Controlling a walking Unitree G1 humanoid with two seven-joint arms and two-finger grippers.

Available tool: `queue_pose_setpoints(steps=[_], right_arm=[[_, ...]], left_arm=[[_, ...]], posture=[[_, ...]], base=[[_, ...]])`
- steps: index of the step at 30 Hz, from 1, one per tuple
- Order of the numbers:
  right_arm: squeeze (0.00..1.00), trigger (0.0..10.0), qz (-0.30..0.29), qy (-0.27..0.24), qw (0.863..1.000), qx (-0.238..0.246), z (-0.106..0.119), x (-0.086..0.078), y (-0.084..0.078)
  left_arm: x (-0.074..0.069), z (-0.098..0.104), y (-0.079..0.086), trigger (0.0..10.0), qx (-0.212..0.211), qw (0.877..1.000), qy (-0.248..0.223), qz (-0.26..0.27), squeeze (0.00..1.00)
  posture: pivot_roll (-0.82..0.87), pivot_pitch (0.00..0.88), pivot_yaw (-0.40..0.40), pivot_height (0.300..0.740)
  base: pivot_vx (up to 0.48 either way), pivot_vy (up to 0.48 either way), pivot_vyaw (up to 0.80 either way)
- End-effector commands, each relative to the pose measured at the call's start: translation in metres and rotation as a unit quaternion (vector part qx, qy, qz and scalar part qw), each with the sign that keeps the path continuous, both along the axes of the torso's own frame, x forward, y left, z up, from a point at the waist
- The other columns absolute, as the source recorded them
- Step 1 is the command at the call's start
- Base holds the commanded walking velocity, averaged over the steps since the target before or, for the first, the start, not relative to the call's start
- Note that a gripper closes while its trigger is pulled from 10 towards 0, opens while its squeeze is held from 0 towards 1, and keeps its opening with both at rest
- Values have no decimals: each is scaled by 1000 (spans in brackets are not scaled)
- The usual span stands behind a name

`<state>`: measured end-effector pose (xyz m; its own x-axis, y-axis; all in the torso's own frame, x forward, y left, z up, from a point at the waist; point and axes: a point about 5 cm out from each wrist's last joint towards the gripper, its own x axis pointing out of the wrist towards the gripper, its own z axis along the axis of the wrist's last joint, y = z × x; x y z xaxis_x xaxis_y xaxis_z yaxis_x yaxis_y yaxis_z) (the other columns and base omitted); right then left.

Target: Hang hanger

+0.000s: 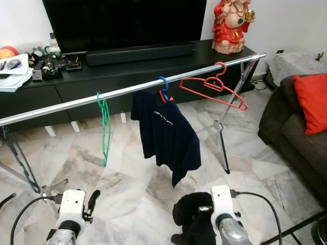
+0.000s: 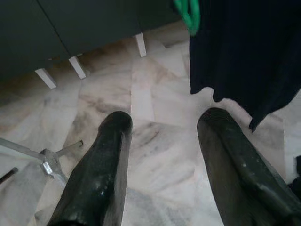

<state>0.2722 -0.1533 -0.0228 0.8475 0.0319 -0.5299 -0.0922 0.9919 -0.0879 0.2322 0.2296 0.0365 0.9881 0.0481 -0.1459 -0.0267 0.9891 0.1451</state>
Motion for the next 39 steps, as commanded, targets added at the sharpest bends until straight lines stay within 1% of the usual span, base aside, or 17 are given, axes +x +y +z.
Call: queue_pose_setpoints(steps=[1,3,5,8,10,11,14,16,18,19,20,26,28,32,34,37,39], right_arm=[[0,10000,-2,15,1000,8,-7,-7,0],[0,10000,-2,34,999,6,-13,-14,-1],[0,10000,-6,46,999,7,-18,-19,-2],[0,10000,-9,59,998,5,-22,-24,-3],[0,10000,-11,60,998,7,-22,-24,-3],[0,10000,-22,58,998,19,-22,-25,-3],[0,10000,-37,57,997,26,-24,-28,-9],[0,10000,-41,58,997,27,-25,-29,-11],[0,10000,-48,66,996,26,-27,-33,-16],[0,10000,-60,78,995,27,-31,-38,-20],[0,10000,-66,81,994,30,-32,-40,-22],[0,10000,-81,89,992,31,-35,-46,-28],[0,10000,-97,91,990,36,-38,-50,-32],[0,10000,-122,104,986,39,-42,-59,-38],[0,10000,-151,107,981,51,-45,-64,-43],[0,10000,-165,107,979,56,-46,-67,-45],[0,10000,-193,104,973,70,-46,-69,-49]], left_arm=[[2,13,-6,10000,-11,1000,-25,-15,0],[10,30,-10,10000,2,998,-55,-24,0],[15,42,-12,10000,17,997,-69,-27,0],[28,56,-7,10000,36,995,-86,-27,0],[32,59,-5,10000,43,995,-90,-29,0],[35,65,0,10000,53,994,-90,-29,0],[32,72,0,10000,35,994,-96,-25,0],[31,74,-1,10000,26,995,-98,-22,0],[28,76,-7,10000,-6,995,-101,-16,0],[28,75,-13,10000,-34,995,-98,-11,0],[29,74,-15,10000,-38,995,-94,-12,0],[33,70,-27,10000,-36,996,-83,-25,0],[32,71,-30,10000,-26,996,-77,-35,0],[32,70,-29,10000,-27,997,-73,-30,0],[29,71,-25,10000,-32,996,-78,-14,0],[28,71,-25,10000,-35,996,-77,-11,0],[25,69,-26,10000,-36,997,-74,-14,0]], posture=[[46,94,-12,740],[59,102,-22,740],[61,101,-23,740],[62,104,-23,740],[62,104,-23,740],[52,105,-20,740],[55,108,-18,740],[55,109,-19,740],[55,110,-24,740],[64,111,-30,740],[64,111,-32,740],[51,111,-33,740],[53,106,-31,740],[58,91,-26,740],[56,83,-27,740],[57,79,-25,740],[57,63,-18,740]], base=[[0,0,0],[0,0,0],[0,0,0],[0,0,0],[0,0,0],[0,0,0],[0,0,0],[0,0,0],[0,0,0],[0,0,0],[0,0,0],[0,0,0],[0,0,0],[0,0,0],[0,0,0],[0,0,0],[0,0,0]])
